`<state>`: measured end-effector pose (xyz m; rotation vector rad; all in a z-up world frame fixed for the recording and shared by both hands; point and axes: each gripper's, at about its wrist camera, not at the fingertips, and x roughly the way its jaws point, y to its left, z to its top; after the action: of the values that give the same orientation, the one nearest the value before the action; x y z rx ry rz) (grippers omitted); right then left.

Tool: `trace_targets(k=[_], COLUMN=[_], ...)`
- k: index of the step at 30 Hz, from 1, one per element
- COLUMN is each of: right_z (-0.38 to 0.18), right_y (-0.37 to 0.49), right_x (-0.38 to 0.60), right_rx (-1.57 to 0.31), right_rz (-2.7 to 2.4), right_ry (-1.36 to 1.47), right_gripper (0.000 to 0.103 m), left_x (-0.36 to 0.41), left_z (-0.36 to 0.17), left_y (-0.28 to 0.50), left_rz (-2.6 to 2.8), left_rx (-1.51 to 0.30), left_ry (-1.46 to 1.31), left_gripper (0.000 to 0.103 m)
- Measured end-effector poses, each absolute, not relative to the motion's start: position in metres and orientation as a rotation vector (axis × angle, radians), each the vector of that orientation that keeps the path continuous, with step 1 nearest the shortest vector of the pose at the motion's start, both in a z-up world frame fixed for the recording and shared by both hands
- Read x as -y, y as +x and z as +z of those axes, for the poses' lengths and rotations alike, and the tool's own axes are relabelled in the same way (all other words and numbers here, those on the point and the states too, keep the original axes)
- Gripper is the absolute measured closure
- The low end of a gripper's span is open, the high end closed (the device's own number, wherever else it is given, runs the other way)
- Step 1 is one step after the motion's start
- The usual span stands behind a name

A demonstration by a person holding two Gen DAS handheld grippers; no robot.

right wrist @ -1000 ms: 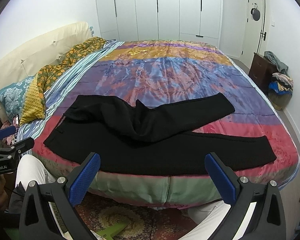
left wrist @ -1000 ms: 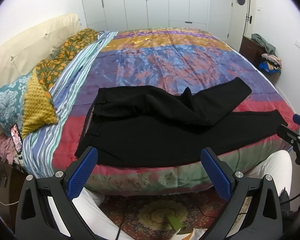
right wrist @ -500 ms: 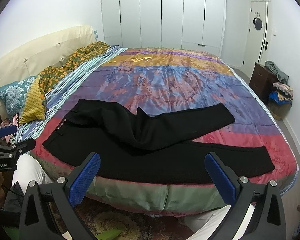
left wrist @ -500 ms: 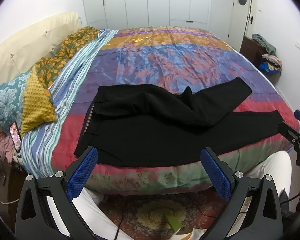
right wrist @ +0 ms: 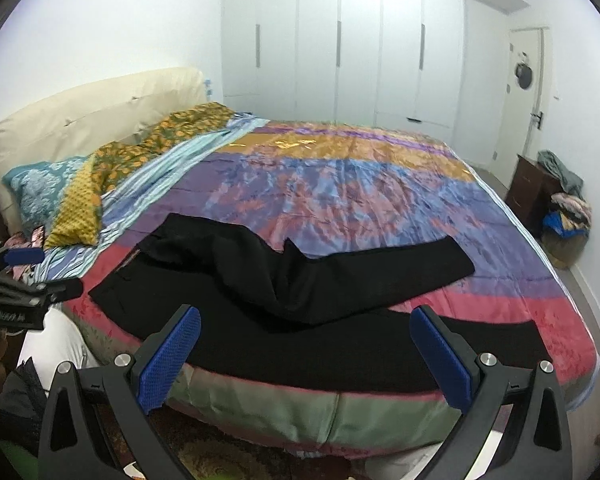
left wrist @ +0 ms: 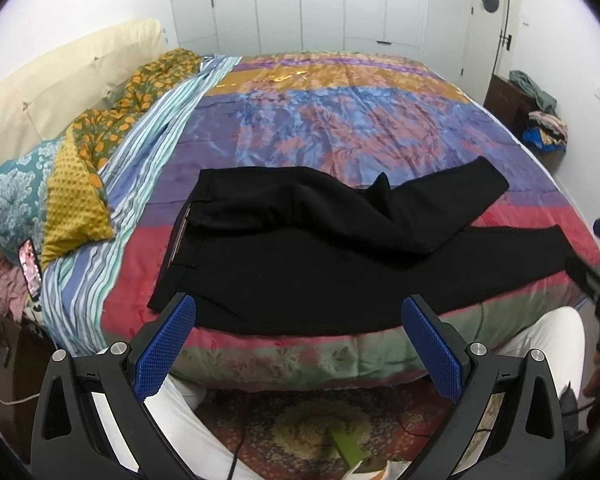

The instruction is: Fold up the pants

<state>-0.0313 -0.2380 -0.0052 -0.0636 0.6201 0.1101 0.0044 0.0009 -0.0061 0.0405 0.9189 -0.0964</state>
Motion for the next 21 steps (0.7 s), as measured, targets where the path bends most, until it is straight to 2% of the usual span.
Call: trace_targets(k=[8, 12, 17, 21], right_z=[-0.011, -0.013, -0.028, -0.06], right_y=[-0.025, -0.002, 0.076, 0.183], right_x=[0.241, 0.257, 0.329, 0.426], right_rx=[-0.638, -0.615, -0.612, -0.718], right_rz=[0.311, 0.329, 0.26, 0.193], right_ry=[0.068, 0.032, -0.091, -0.177], right_gripper=[0.0, 0.0, 0.0, 0.0], left_x=[0.007, 0.013, 0.016, 0.022], left_z=[-0.003, -0.007, -0.024, -0.038], left_y=[0.031, 0.037, 0.051, 0.064], left_rz=[-0.113, -0.121, -0.102, -0.077], left_rx=[-0.909, -0.919, -0.982, -1.031], left_ry=[0.008, 0.02, 0.031, 0.045], left_gripper=[0.0, 0.0, 0.0, 0.0])
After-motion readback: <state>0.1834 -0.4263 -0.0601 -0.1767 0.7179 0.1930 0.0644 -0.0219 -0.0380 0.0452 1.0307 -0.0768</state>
